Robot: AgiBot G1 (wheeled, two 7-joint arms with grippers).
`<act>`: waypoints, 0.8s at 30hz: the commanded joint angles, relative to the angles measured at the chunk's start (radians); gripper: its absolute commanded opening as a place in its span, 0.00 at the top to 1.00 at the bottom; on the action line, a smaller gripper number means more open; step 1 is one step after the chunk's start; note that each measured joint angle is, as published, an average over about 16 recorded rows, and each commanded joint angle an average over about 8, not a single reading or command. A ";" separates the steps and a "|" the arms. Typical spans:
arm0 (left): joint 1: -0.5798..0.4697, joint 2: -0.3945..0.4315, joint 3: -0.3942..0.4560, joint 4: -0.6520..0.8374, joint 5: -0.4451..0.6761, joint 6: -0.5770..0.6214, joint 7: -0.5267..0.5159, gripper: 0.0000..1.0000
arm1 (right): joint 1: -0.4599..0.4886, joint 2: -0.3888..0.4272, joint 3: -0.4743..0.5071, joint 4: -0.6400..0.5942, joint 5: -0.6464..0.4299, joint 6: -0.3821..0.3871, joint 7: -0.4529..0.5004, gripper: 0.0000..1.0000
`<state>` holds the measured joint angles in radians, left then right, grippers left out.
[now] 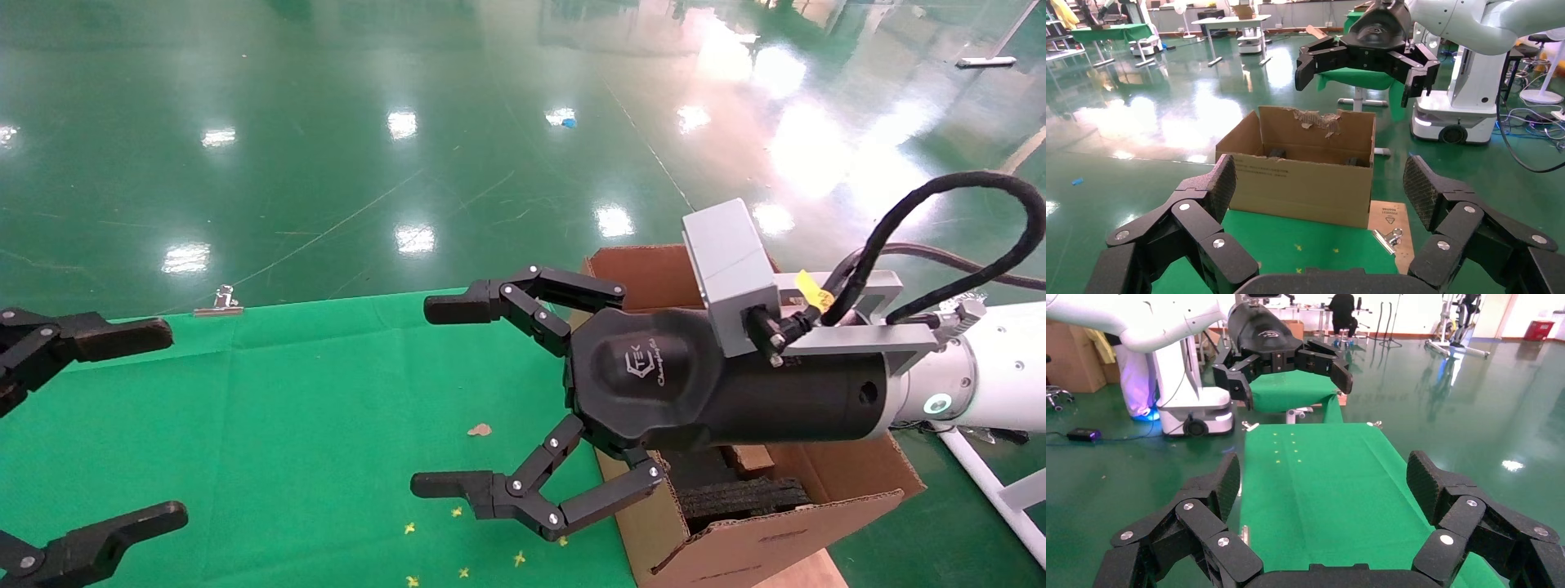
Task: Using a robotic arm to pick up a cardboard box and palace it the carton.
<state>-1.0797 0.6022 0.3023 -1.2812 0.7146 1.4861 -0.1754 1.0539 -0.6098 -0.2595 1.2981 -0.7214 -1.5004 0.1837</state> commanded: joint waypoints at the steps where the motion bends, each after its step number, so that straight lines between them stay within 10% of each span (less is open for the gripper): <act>1: 0.000 0.000 0.000 0.000 0.000 0.000 0.000 0.00 | 0.004 0.000 -0.005 -0.003 -0.002 0.001 0.001 0.00; 24: 0.000 0.000 0.000 0.000 0.000 0.000 0.000 0.00 | 0.020 -0.001 -0.020 -0.014 -0.009 0.005 0.004 0.00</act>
<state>-1.0797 0.6022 0.3022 -1.2812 0.7146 1.4861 -0.1754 1.0739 -0.6109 -0.2793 1.2840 -0.7301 -1.4957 0.1877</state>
